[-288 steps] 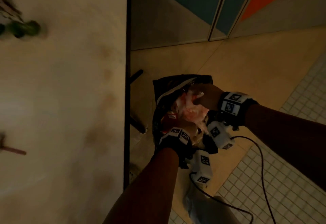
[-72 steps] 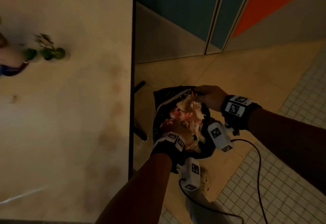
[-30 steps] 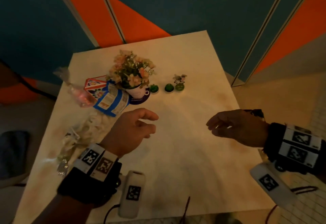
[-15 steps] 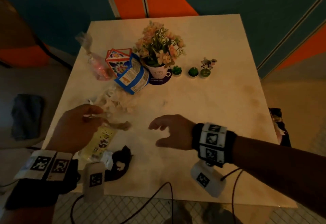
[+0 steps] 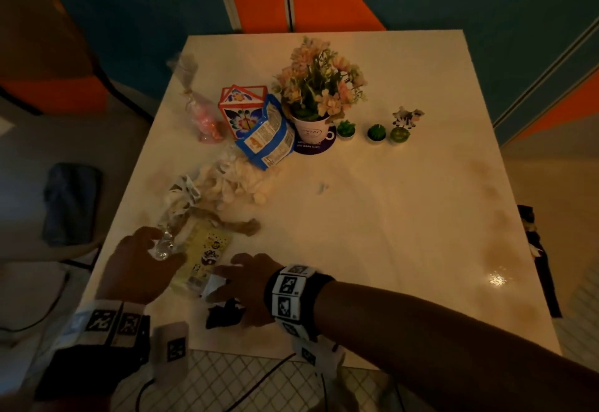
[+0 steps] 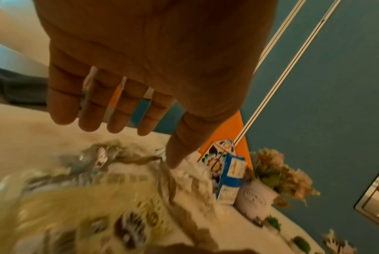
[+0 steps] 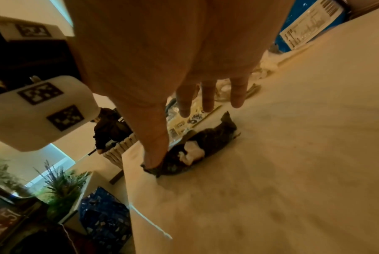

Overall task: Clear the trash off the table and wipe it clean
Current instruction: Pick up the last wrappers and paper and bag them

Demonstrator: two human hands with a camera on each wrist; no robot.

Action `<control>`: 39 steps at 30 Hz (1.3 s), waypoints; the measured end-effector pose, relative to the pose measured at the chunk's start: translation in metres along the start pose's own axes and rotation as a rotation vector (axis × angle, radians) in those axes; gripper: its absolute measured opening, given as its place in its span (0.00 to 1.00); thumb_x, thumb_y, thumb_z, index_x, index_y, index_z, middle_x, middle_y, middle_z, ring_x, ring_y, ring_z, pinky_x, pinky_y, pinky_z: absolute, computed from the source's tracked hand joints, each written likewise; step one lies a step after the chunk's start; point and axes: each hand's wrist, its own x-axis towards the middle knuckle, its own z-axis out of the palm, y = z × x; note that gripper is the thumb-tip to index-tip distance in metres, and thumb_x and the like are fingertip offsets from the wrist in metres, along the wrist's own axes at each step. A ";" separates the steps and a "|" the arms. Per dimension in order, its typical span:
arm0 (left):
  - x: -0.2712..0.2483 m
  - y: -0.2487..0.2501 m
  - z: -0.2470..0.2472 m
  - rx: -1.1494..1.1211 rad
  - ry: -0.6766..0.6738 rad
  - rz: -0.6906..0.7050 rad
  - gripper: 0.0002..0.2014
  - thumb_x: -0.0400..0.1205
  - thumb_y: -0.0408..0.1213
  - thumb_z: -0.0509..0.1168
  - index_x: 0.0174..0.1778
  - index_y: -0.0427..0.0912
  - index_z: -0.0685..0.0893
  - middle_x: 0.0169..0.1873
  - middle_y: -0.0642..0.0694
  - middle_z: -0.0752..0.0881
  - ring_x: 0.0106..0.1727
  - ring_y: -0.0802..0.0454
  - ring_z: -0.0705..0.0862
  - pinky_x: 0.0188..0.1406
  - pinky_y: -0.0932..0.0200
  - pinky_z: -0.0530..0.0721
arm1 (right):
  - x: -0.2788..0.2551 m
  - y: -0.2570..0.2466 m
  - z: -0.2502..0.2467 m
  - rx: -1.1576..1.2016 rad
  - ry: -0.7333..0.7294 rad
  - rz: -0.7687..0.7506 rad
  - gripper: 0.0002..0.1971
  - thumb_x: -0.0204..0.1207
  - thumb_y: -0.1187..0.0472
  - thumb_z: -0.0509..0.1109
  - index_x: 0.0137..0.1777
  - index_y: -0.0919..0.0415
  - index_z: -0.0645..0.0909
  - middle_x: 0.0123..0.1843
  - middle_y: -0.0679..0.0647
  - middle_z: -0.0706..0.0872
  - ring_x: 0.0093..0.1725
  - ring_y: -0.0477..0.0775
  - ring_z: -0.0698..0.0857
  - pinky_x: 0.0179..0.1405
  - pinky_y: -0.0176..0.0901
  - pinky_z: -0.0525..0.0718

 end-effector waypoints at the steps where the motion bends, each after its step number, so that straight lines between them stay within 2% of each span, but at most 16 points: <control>1: 0.001 0.000 0.007 0.024 -0.043 -0.010 0.29 0.69 0.48 0.78 0.64 0.46 0.77 0.61 0.37 0.81 0.59 0.36 0.81 0.57 0.43 0.79 | 0.004 -0.001 0.003 -0.016 -0.011 0.004 0.33 0.78 0.48 0.69 0.81 0.39 0.59 0.87 0.50 0.48 0.83 0.65 0.50 0.76 0.64 0.58; 4: 0.007 -0.001 0.028 0.053 -0.152 -0.045 0.47 0.64 0.60 0.77 0.78 0.53 0.64 0.70 0.38 0.74 0.67 0.34 0.77 0.63 0.40 0.79 | 0.008 -0.003 0.010 -0.063 0.072 0.019 0.28 0.79 0.47 0.64 0.79 0.44 0.65 0.82 0.53 0.60 0.75 0.65 0.62 0.65 0.58 0.66; 6: 0.011 -0.001 0.040 0.064 -0.176 -0.045 0.55 0.61 0.66 0.75 0.81 0.58 0.54 0.75 0.39 0.69 0.71 0.34 0.73 0.66 0.38 0.77 | 0.007 -0.005 0.010 -0.094 0.116 0.038 0.24 0.81 0.46 0.61 0.77 0.47 0.70 0.80 0.54 0.64 0.71 0.64 0.65 0.63 0.58 0.68; 10: 0.015 0.005 0.053 0.141 -0.168 -0.012 0.57 0.66 0.65 0.73 0.83 0.56 0.43 0.81 0.39 0.58 0.78 0.34 0.63 0.74 0.39 0.69 | 0.009 -0.007 0.010 -0.100 0.187 0.057 0.18 0.83 0.51 0.60 0.70 0.52 0.77 0.74 0.55 0.71 0.65 0.64 0.69 0.55 0.55 0.74; 12: 0.016 0.006 0.055 0.146 -0.156 0.004 0.58 0.67 0.61 0.74 0.83 0.56 0.42 0.81 0.39 0.58 0.78 0.35 0.62 0.75 0.40 0.67 | 0.012 -0.005 0.012 -0.051 0.188 0.065 0.17 0.83 0.58 0.60 0.70 0.56 0.77 0.72 0.57 0.73 0.64 0.64 0.71 0.52 0.54 0.76; 14: 0.018 0.004 0.055 0.113 -0.137 -0.005 0.59 0.65 0.59 0.77 0.83 0.56 0.44 0.77 0.38 0.63 0.74 0.34 0.66 0.73 0.39 0.69 | 0.012 -0.003 0.013 0.056 0.136 0.095 0.18 0.83 0.62 0.59 0.72 0.59 0.75 0.72 0.59 0.73 0.64 0.65 0.72 0.57 0.53 0.76; 16: 0.016 0.006 0.053 0.102 -0.143 -0.030 0.56 0.65 0.56 0.78 0.83 0.50 0.50 0.74 0.38 0.65 0.73 0.34 0.68 0.72 0.40 0.70 | 0.011 -0.003 0.013 0.099 0.108 0.091 0.18 0.83 0.64 0.59 0.72 0.61 0.75 0.72 0.61 0.74 0.65 0.65 0.73 0.63 0.52 0.75; 20: 0.013 0.016 0.053 0.062 -0.157 0.002 0.37 0.71 0.44 0.76 0.75 0.37 0.70 0.68 0.34 0.76 0.67 0.35 0.76 0.63 0.46 0.77 | 0.008 -0.003 0.011 0.144 0.087 0.093 0.16 0.83 0.66 0.59 0.69 0.66 0.77 0.69 0.65 0.77 0.66 0.66 0.77 0.64 0.51 0.75; 22: 0.009 0.019 0.055 0.043 -0.160 0.032 0.26 0.76 0.41 0.72 0.69 0.37 0.78 0.64 0.34 0.81 0.62 0.35 0.80 0.56 0.49 0.78 | 0.005 0.001 0.010 0.261 0.091 0.149 0.16 0.84 0.65 0.58 0.67 0.69 0.77 0.69 0.67 0.78 0.66 0.66 0.78 0.65 0.51 0.74; 25: 0.008 0.013 0.056 -0.039 -0.134 0.011 0.23 0.78 0.42 0.71 0.68 0.40 0.79 0.60 0.35 0.85 0.58 0.35 0.83 0.54 0.48 0.80 | -0.007 0.016 0.003 0.373 0.159 0.225 0.15 0.83 0.63 0.60 0.66 0.69 0.78 0.68 0.66 0.78 0.67 0.66 0.77 0.65 0.50 0.73; 27: 0.008 0.006 0.052 -0.235 -0.077 -0.064 0.14 0.76 0.39 0.72 0.57 0.42 0.85 0.46 0.36 0.89 0.48 0.36 0.87 0.51 0.44 0.85 | -0.017 0.030 -0.005 0.368 0.239 0.286 0.15 0.83 0.63 0.59 0.67 0.65 0.76 0.69 0.64 0.76 0.68 0.66 0.76 0.65 0.50 0.73; 29: 0.007 -0.002 0.043 -0.426 -0.035 -0.115 0.08 0.75 0.33 0.72 0.50 0.39 0.86 0.34 0.38 0.88 0.36 0.39 0.86 0.36 0.46 0.88 | -0.021 0.046 -0.016 0.400 0.298 0.365 0.18 0.83 0.63 0.58 0.72 0.63 0.72 0.72 0.63 0.74 0.70 0.65 0.74 0.67 0.50 0.72; 31: 0.004 -0.006 0.033 -0.565 -0.014 -0.143 0.08 0.76 0.26 0.70 0.50 0.38 0.84 0.31 0.39 0.85 0.29 0.43 0.82 0.20 0.56 0.85 | -0.018 0.057 -0.029 0.393 0.358 0.423 0.20 0.82 0.62 0.59 0.73 0.60 0.69 0.71 0.62 0.75 0.69 0.65 0.75 0.65 0.50 0.73; 33: 0.003 -0.011 0.030 -0.616 0.020 -0.155 0.11 0.74 0.24 0.69 0.51 0.38 0.85 0.32 0.38 0.85 0.29 0.43 0.82 0.23 0.55 0.84 | -0.008 0.061 -0.040 0.359 0.379 0.433 0.23 0.81 0.63 0.60 0.76 0.57 0.66 0.72 0.61 0.74 0.68 0.65 0.74 0.63 0.52 0.73; 36: 0.002 -0.020 0.031 -0.645 0.016 -0.154 0.15 0.71 0.23 0.69 0.53 0.37 0.87 0.34 0.37 0.87 0.29 0.40 0.83 0.28 0.52 0.85 | 0.012 0.059 -0.049 0.270 0.366 0.389 0.28 0.82 0.61 0.60 0.81 0.53 0.60 0.77 0.60 0.67 0.73 0.66 0.68 0.69 0.57 0.68; 39: 0.000 -0.029 0.034 -0.626 0.003 -0.159 0.15 0.70 0.23 0.70 0.50 0.40 0.87 0.38 0.37 0.89 0.31 0.39 0.87 0.30 0.46 0.89 | 0.026 0.055 -0.045 0.181 0.354 0.331 0.26 0.81 0.46 0.60 0.79 0.48 0.65 0.79 0.60 0.61 0.73 0.66 0.65 0.67 0.59 0.71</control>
